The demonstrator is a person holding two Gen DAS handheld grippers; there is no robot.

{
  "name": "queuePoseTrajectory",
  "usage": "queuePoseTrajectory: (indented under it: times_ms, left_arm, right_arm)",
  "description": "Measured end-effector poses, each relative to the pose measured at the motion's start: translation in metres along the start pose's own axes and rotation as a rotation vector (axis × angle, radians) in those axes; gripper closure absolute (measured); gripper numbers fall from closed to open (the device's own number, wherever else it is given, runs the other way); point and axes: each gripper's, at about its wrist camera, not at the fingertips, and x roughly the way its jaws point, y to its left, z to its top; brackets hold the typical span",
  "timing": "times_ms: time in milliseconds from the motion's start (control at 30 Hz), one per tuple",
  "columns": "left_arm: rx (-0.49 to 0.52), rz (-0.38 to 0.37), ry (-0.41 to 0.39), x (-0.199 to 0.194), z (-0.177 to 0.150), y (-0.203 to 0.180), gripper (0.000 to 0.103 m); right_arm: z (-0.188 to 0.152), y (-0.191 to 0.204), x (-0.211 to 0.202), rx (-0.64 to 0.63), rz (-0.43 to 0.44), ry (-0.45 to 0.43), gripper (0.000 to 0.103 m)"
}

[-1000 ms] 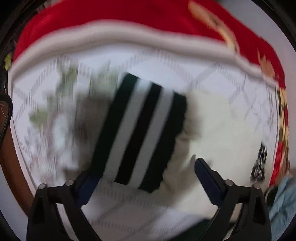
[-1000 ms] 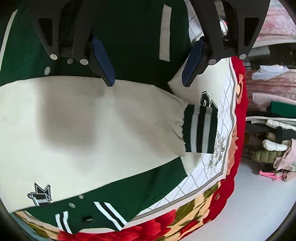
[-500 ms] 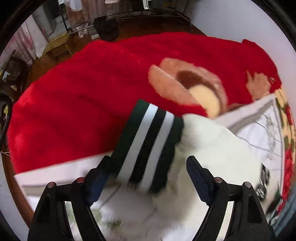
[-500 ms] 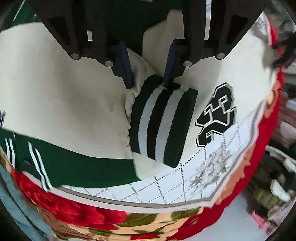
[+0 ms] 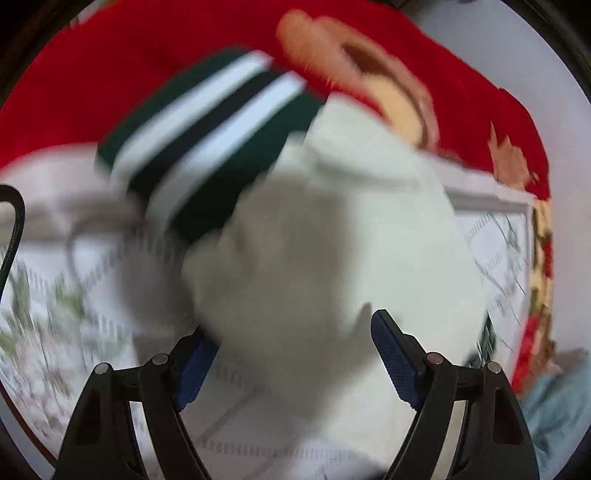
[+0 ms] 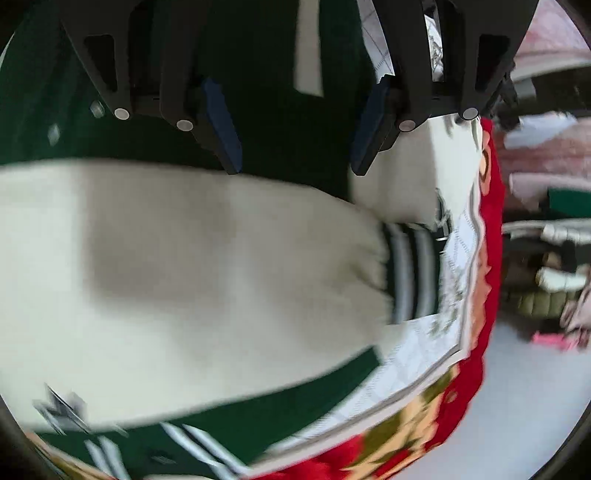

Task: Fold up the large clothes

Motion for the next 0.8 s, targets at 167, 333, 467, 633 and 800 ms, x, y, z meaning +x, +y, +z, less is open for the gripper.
queuePoseTrajectory:
  times_ms: [167, 333, 467, 633, 800]
  left_arm:
    - [0.088, 0.068, -0.134, 0.000, 0.032, -0.034, 0.038]
    - [0.173, 0.079, -0.219, -0.010, 0.047, -0.061, 0.087]
    - [0.205, 0.043, -0.253, -0.035, 0.053, -0.074, 0.098]
    - [0.268, -0.033, -0.341, -0.089, 0.055, -0.090, 0.099]
    - [0.388, -0.072, -0.429, -0.131, 0.041, -0.122, 0.099]
  right_arm:
    - [-0.015, -0.033, 0.001, 0.063, -0.027, 0.020, 0.040]
    - [-0.014, -0.035, 0.001, 0.065, -0.034, 0.008, 0.040]
    - [-0.006, -0.019, -0.008, 0.032, -0.025, -0.028, 0.040]
    - [0.018, 0.023, -0.005, -0.002, 0.117, -0.074, 0.040]
    - [0.045, 0.057, 0.059, -0.005, 0.188, 0.031, 0.048]
